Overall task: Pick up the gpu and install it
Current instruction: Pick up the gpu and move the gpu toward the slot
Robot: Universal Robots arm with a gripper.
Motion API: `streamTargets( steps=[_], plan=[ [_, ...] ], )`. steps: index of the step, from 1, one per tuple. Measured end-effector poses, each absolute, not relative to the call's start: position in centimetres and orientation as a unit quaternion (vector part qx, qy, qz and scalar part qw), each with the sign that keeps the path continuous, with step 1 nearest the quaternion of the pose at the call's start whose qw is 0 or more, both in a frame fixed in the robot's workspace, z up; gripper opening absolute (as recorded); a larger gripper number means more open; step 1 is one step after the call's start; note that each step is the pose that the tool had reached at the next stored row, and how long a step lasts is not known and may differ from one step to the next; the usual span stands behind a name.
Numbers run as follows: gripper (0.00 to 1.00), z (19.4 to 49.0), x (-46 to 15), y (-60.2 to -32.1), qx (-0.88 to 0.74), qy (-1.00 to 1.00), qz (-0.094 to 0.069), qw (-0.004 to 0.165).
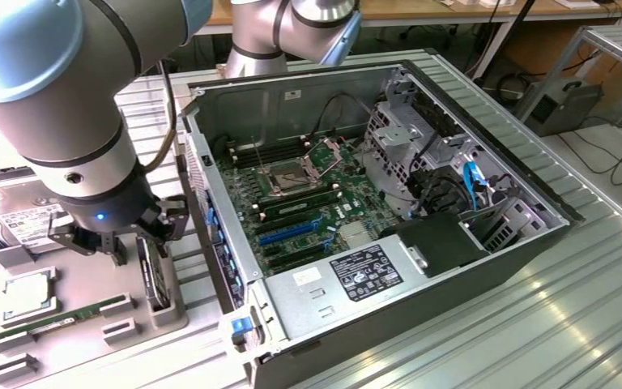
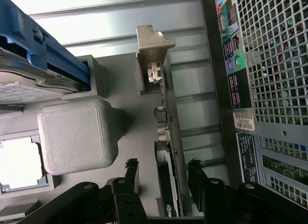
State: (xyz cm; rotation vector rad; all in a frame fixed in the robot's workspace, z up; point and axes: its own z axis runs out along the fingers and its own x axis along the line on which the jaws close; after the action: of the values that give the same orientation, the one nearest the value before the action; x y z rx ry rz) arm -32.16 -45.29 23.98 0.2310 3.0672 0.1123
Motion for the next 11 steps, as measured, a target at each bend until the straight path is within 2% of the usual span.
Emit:
streamTargets(
  steps=[11],
  plan=[
    [0.54, 24.27, -32.04, -45.28, 0.069, 0.996, 0.037, 0.032]
  ],
)
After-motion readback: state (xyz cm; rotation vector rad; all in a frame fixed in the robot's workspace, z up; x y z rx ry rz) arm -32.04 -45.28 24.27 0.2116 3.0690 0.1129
